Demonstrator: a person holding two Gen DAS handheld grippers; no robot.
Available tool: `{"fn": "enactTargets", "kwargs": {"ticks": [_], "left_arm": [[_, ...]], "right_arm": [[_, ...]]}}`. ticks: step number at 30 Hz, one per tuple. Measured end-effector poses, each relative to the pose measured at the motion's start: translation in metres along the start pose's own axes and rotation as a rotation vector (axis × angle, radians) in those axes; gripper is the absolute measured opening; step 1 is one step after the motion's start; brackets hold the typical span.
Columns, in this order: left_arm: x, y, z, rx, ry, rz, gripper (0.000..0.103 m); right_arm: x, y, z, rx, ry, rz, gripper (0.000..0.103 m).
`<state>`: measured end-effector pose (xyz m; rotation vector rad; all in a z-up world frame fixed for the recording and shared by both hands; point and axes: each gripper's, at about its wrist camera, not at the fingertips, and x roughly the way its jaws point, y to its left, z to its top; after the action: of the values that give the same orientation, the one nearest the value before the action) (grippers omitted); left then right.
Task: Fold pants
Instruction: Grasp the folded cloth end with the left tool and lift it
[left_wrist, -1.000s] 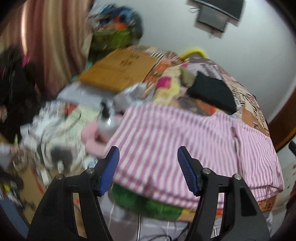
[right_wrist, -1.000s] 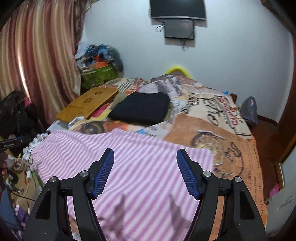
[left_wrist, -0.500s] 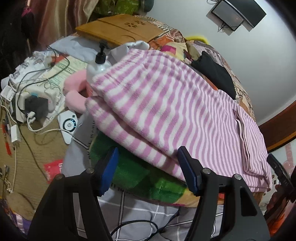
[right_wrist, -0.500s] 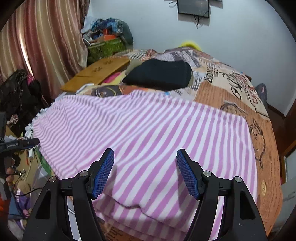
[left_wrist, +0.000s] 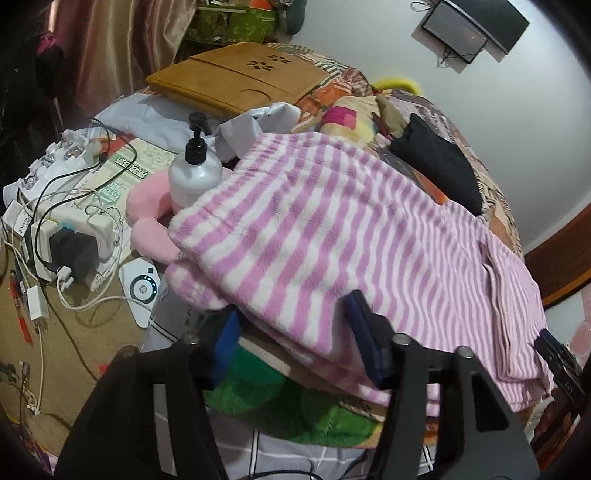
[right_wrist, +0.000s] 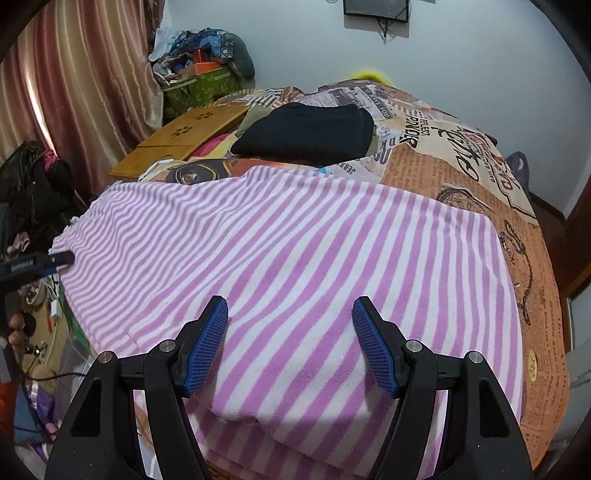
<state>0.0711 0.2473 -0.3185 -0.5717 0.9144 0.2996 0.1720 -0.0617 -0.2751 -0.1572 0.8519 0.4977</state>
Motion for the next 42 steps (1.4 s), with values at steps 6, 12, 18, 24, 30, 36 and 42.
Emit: {"fn": "enactTargets", "kwargs": {"ticks": [6, 12, 18, 24, 30, 36, 42], "left_arm": [[-0.002, -0.004, 0.007, 0.032, -0.015, 0.039, 0.022], [-0.030, -0.028, 0.016, 0.128, -0.099, 0.036, 0.012], [-0.064, -0.064, 0.034, 0.212, -0.205, 0.018, 0.011], [-0.084, -0.104, 0.041, 0.296, -0.254, -0.023, 0.010], [-0.100, -0.152, 0.042, 0.378, -0.295, -0.078, 0.009], [-0.113, -0.204, 0.042, 0.468, -0.335, -0.132, 0.008], [-0.119, -0.255, 0.041, 0.539, -0.345, -0.193, 0.008]], "right_arm": [[0.003, -0.001, -0.003, 0.003, 0.003, 0.010, 0.067], [-0.001, -0.005, -0.003, 0.015, -0.004, 0.030, 0.067], [-0.017, -0.014, -0.004, 0.038, -0.039, 0.031, 0.067], [-0.037, -0.034, -0.013, 0.068, -0.068, -0.003, 0.067], [-0.053, -0.060, -0.026, 0.108, -0.070, -0.057, 0.067], [-0.053, -0.083, -0.041, 0.150, -0.053, -0.071, 0.067], [-0.043, -0.080, -0.053, 0.132, -0.036, -0.049, 0.068]]}}
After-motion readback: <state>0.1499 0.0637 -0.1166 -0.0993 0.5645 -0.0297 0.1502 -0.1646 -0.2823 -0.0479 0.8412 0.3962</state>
